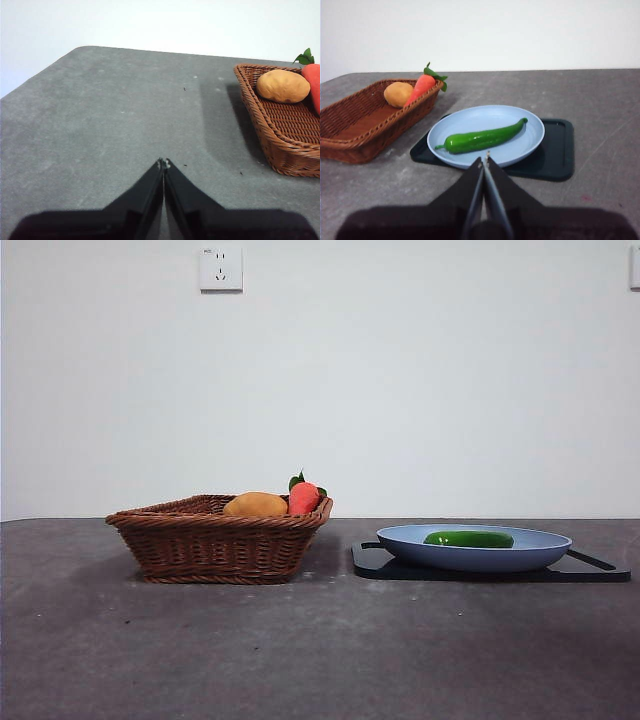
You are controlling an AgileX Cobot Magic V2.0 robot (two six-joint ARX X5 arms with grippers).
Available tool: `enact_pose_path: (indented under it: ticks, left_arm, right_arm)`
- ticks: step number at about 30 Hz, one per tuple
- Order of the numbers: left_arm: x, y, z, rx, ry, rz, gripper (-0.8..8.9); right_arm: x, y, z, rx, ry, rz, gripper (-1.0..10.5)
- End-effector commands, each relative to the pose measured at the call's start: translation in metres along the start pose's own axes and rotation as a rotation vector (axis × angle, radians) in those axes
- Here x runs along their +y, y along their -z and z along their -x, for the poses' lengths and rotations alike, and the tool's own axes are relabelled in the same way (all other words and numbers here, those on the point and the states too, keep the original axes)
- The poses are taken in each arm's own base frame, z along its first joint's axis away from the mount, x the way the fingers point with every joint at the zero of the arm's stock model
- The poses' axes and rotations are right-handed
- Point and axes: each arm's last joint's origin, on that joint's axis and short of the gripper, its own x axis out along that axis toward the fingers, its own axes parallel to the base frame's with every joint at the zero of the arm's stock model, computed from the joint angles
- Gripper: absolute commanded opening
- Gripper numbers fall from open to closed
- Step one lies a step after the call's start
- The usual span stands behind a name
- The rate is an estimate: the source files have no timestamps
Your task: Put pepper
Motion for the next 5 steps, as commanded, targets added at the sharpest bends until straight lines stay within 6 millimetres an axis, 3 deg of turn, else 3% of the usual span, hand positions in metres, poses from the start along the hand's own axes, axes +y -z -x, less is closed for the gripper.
enact_pose_path:
  ticks: [1,5]
  left_arm:
    - [0.0005,0.0022,-0.0009,-0.004,-0.005,0.01,0.08]
    - [0.0005,0.0022,-0.0009,-0.004,-0.005,0.01,0.08]
  right_arm:
    - [-0.0001,0.0023,0.0,0.013,0.004,-0.013,0.0]
    - [-0.0003,0.0098,-0.0003,0.076,0.003,-0.026,0.0]
